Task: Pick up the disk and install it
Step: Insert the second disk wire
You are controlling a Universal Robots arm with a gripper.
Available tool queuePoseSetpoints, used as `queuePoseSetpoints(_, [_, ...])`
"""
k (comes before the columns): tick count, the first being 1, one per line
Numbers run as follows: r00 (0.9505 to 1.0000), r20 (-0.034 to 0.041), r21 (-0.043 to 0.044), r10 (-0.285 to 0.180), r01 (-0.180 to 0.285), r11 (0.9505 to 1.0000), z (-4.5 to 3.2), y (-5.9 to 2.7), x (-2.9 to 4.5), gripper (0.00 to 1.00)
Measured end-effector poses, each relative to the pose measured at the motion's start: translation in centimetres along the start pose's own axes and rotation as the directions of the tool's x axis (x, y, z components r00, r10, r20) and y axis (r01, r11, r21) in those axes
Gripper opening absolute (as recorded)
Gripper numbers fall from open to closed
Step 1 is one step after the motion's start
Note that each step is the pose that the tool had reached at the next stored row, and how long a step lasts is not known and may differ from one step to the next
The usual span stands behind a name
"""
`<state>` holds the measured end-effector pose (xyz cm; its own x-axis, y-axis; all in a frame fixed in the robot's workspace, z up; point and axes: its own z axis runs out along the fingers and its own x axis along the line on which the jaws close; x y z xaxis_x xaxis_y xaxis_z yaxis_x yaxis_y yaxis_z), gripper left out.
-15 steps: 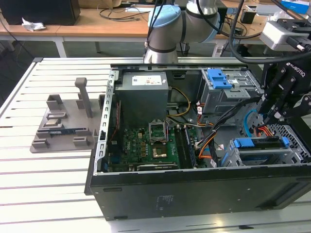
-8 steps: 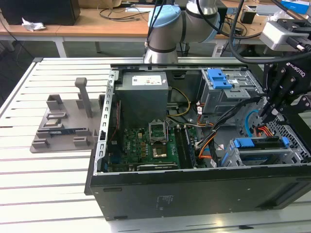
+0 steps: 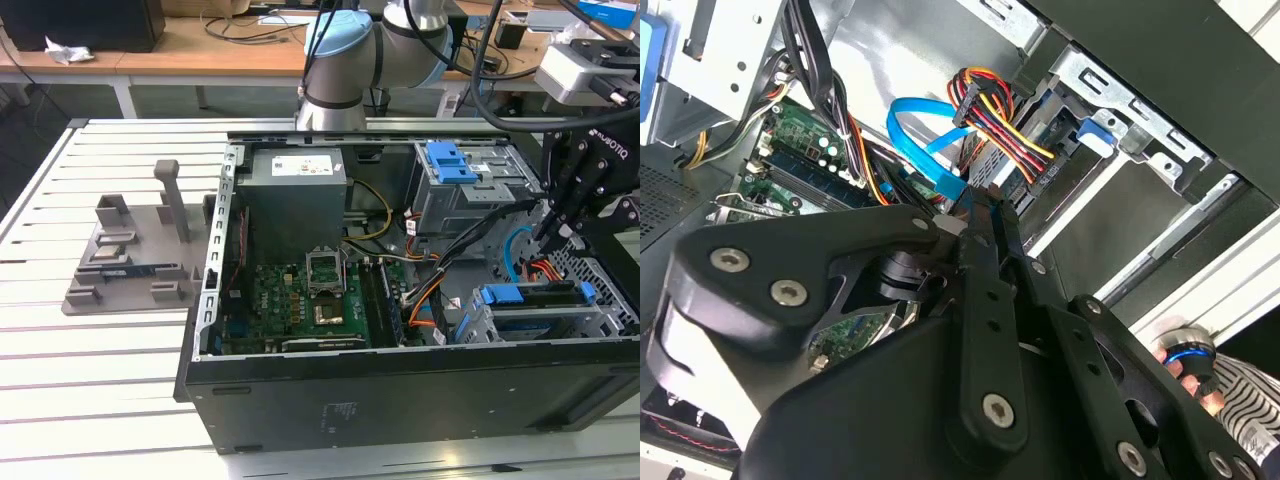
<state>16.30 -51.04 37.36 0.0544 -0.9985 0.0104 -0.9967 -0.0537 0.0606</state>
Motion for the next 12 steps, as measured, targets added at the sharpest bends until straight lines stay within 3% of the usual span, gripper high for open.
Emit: queuePoseSetpoints(12, [1.0000,-0.0002,0.0000,0.000,0.000,1.0000,0.58,0.18,0.54,0.16])
